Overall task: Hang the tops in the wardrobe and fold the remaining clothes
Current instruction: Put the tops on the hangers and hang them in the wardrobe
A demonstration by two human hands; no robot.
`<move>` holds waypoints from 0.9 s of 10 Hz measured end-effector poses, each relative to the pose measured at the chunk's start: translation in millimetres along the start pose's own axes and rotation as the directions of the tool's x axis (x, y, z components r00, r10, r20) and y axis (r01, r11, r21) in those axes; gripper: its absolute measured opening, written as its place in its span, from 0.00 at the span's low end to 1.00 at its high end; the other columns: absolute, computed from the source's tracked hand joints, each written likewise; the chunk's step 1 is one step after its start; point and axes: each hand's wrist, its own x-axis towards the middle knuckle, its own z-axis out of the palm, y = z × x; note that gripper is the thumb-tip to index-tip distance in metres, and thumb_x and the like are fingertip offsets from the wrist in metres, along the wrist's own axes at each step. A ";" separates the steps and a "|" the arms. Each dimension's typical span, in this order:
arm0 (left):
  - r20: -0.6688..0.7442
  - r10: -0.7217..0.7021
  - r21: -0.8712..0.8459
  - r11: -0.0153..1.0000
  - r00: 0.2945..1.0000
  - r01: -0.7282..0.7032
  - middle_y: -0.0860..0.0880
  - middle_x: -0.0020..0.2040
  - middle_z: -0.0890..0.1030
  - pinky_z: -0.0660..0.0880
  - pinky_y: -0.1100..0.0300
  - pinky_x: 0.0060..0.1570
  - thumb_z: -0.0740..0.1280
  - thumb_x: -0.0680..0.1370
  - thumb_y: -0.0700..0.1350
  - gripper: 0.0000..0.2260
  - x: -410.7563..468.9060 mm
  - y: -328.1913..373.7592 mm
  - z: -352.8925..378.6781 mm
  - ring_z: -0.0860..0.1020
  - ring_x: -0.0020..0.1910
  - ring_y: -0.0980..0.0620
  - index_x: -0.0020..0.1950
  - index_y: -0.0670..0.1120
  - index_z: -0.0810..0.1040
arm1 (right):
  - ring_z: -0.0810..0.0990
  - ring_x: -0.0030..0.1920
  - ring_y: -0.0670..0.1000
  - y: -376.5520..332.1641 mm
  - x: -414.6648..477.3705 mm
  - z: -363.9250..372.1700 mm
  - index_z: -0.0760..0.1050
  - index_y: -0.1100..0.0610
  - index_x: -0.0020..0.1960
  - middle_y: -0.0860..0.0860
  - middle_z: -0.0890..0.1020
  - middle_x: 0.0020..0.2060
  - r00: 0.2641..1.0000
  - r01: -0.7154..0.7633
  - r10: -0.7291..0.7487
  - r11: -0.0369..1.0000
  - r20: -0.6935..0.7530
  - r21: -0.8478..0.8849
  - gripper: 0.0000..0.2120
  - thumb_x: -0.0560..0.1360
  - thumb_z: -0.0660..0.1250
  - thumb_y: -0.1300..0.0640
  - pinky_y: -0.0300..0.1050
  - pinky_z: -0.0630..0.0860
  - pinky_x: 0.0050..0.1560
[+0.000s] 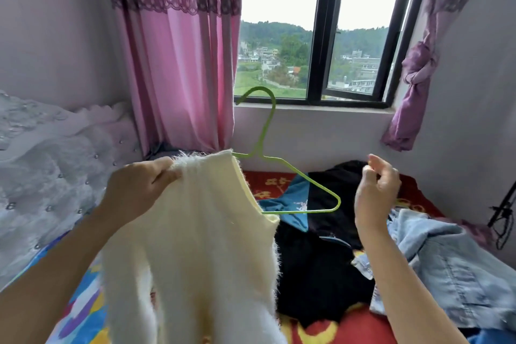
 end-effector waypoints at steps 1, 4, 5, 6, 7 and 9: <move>-0.039 -0.044 -0.097 0.994 0.998 0.040 0.50 0.28 0.74 0.65 0.55 0.36 0.48 0.65 0.69 0.25 5.2 -3.9 -8.8 0.76 0.35 0.42 0.43 0.52 0.72 | 0.77 0.32 0.46 42.1 15.0 -15.5 0.75 0.58 0.43 0.55 0.78 0.40 0.822 -0.569 0.561 0.816 0.092 0.105 0.15 0.78 0.50 0.66 0.35 0.67 0.38; -0.027 -0.169 -0.462 0.876 0.985 0.137 0.55 0.22 0.65 0.59 0.68 0.24 0.60 0.66 0.60 0.16 14.3 15.2 -19.6 0.63 0.22 0.60 0.28 0.49 0.67 | 0.80 0.39 0.41 -12.4 -55.9 42.1 0.81 0.60 0.44 0.44 0.84 0.36 0.647 -0.226 -0.051 0.940 0.761 0.255 0.19 0.60 0.60 0.76 0.34 0.74 0.42; -0.082 -0.248 -0.491 0.853 0.965 0.177 0.53 0.24 0.62 0.58 0.69 0.21 0.65 0.74 0.48 0.17 10.0 4.0 -23.4 0.62 0.21 0.59 0.31 0.39 0.66 | 0.71 0.41 0.35 -5.0 -69.3 48.9 0.81 0.59 0.49 0.39 0.75 0.37 0.472 0.274 -0.181 0.960 0.863 0.051 0.18 0.67 0.63 0.76 0.35 0.66 0.48; -0.111 -0.273 -0.545 0.821 0.956 0.171 0.55 0.21 0.64 0.57 0.70 0.20 0.67 0.75 0.43 0.15 -1.4 -10.7 -31.2 0.62 0.20 0.60 0.29 0.47 0.70 | 0.63 0.41 0.42 4.9 -60.3 44.5 0.77 0.52 0.51 0.36 0.70 0.37 0.343 0.691 -0.300 0.723 0.890 -0.022 0.08 0.71 0.67 0.57 0.43 0.61 0.48; -0.065 -0.360 -0.443 0.846 0.931 0.297 0.50 0.27 0.72 0.64 0.68 0.26 0.68 0.75 0.49 0.10 -25.0 -82.9 -39.1 0.68 0.24 0.61 0.36 0.47 0.77 | 0.64 0.38 0.47 11.8 -7.0 20.7 0.67 0.52 0.38 0.43 0.75 0.29 0.269 0.917 -0.562 0.397 0.782 -0.030 0.15 0.72 0.60 0.40 0.42 0.59 0.38; -0.046 -0.229 -0.203 0.955 0.972 0.216 0.60 0.35 0.80 0.71 0.67 0.38 0.63 0.78 0.57 0.08 -97.8 -342.3 34.2 0.80 0.45 0.50 0.43 0.62 0.80 | 0.58 0.34 0.43 -17.2 38.6 -16.7 0.65 0.60 0.31 0.44 0.64 0.30 0.267 0.884 -0.601 0.464 0.754 0.057 0.22 0.72 0.62 0.44 0.36 0.59 0.33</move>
